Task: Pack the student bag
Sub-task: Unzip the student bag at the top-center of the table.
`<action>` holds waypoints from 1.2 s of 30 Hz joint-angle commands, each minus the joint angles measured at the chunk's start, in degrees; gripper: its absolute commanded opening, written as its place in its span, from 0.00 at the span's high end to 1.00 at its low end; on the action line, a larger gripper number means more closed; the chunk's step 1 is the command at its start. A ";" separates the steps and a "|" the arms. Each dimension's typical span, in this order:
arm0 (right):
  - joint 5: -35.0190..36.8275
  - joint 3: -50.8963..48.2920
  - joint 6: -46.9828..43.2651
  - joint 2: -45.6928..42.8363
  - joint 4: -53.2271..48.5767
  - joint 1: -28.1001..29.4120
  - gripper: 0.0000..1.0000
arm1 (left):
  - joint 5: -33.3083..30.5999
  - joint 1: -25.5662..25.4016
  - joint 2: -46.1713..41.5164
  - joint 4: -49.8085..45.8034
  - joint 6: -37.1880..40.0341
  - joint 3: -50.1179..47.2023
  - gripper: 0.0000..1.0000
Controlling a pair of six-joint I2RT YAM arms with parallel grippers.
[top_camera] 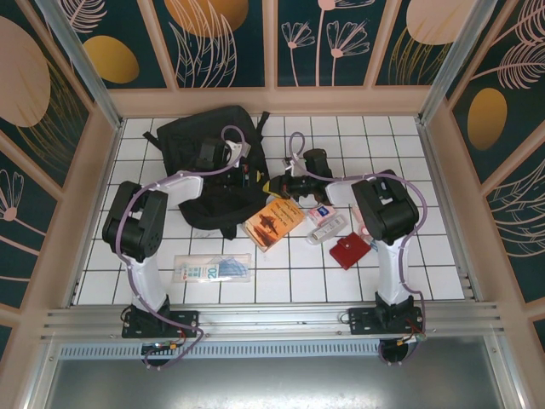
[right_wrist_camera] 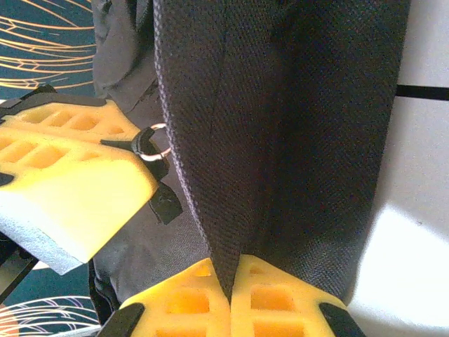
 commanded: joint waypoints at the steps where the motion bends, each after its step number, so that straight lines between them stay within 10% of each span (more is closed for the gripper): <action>1: 0.73 -0.72 0.34 -2.69 0.84 -0.90 1.00 | -0.83 0.85 -2.77 -0.66 0.93 -0.95 1.00; 5: 1.55 -0.16 -0.14 -3.75 -0.95 -0.99 0.99 | -0.73 0.84 -2.85 -0.56 0.58 -1.57 1.00; 8: 2.11 1.12 -0.56 -4.86 -2.97 -0.99 0.64 | -0.39 0.73 -2.97 1.03 -0.84 -2.90 1.00; 13: 3.80 3.19 0.99 -6.47 -4.65 -1.76 0.38 | 1.25 0.76 -3.21 4.30 -3.63 -4.64 1.00; 23: 17.78 34.79 -7.08 8.01 -38.55 -0.74 0.42 | 1.40 0.41 -3.30 4.43 -4.56 -4.58 1.00; 36: 14.25 48.31 -11.88 18.79 -46.04 1.68 0.58 | 0.96 -0.86 -4.18 2.54 -3.20 -4.62 1.00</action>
